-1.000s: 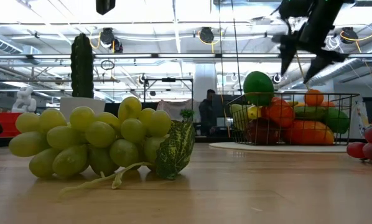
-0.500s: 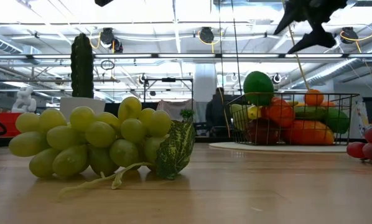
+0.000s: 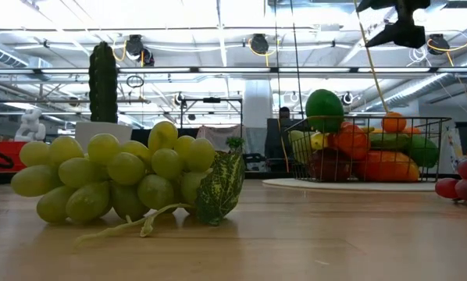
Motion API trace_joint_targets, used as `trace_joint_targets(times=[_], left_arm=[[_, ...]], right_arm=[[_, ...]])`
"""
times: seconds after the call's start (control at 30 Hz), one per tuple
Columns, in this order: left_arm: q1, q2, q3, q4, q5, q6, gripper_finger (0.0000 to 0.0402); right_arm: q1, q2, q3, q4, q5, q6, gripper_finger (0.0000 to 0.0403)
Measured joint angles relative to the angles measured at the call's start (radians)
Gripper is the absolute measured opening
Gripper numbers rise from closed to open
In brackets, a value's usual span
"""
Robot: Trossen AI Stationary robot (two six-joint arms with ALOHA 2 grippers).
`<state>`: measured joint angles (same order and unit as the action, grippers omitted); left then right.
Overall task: Build produce basket
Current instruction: Put the green grapes into the gold wire basket
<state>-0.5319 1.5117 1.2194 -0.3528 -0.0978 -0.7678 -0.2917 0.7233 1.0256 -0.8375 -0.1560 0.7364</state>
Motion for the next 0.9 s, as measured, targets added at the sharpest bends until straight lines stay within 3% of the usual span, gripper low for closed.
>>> trace_joint_targets(times=[0.23, 0.47, 0.67, 0.9], left_arm=[[-0.122, 0.183, 0.0, 0.051, -0.001, -0.074, 0.0121], [-0.147, 0.358, 0.0, 0.191, -0.002, -0.131, 0.0109], [-0.142, 0.459, 0.0, 0.236, -0.046, -0.151, 0.0156], [-0.112, 0.479, 0.0, 0.201, -0.083, -0.043, 0.0228]], right_arm=[[0.067, -0.001, 0.0, 0.035, 0.056, -0.005, 0.0315], [0.078, 0.006, 0.0, 0.12, 0.079, -0.039, 0.0315], [0.078, 0.004, 0.0, 0.122, 0.074, -0.042, 0.0315], [0.078, 0.003, 0.0, 0.122, 0.048, -0.043, 0.0315]])
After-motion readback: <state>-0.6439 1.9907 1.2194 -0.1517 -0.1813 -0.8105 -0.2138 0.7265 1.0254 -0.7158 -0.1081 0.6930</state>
